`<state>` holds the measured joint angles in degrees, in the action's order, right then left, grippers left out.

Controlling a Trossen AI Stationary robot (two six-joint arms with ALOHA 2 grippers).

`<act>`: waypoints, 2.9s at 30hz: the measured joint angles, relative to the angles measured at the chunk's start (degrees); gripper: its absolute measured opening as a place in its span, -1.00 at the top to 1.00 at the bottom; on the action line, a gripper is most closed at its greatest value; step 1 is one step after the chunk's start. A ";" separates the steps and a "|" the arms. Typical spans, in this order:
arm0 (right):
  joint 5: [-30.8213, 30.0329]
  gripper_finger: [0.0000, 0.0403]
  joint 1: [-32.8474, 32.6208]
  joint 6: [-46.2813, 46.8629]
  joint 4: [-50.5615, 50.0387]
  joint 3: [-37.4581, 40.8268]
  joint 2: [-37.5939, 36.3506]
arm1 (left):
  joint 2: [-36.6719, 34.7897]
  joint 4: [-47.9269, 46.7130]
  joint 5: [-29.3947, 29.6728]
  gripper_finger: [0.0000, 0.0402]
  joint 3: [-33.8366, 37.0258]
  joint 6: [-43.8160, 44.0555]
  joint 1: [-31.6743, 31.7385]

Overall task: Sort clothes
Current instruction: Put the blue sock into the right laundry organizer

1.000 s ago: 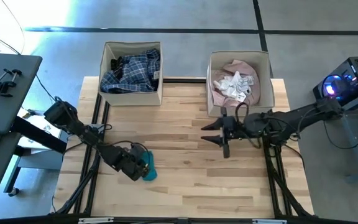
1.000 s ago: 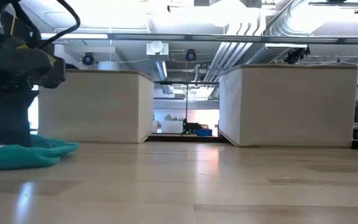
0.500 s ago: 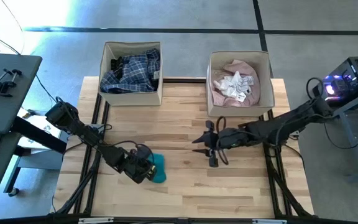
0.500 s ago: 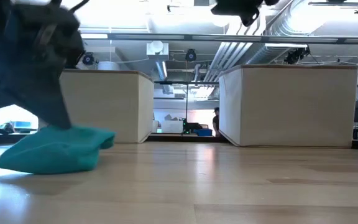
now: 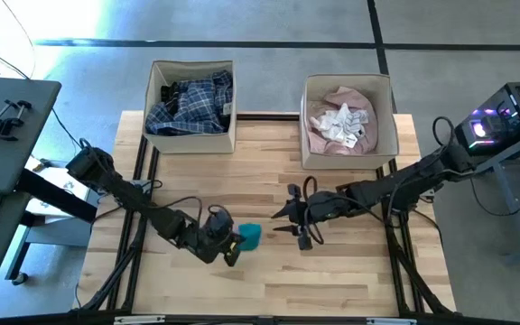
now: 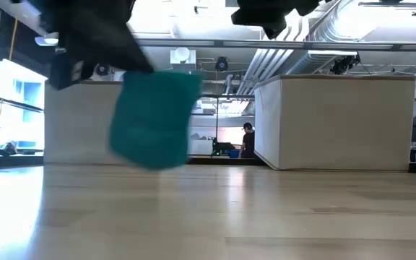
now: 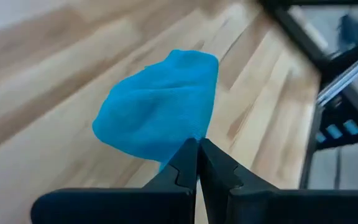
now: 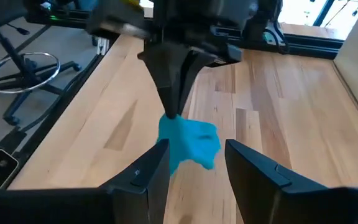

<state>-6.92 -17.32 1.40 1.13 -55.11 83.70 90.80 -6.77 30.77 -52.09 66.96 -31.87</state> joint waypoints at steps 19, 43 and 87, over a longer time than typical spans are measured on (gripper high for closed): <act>-4.02 0.28 0.02 -7.09 0.38 0.00 3.26 | -0.02 19.25 -5.92 1.00 -1.01 -15.72 9.64; -3.06 0.97 -3.26 11.55 -6.33 0.00 -1.99 | -0.09 12.79 -6.06 0.66 -1.10 -14.07 12.64; 0.02 1.00 66.21 -7.50 -59.98 -18.10 5.42 | -0.04 -3.64 -4.60 0.54 4.37 5.94 3.55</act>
<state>-6.90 48.89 -6.10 -58.85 -73.21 89.12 90.76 -10.41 26.17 -47.72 72.90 -28.33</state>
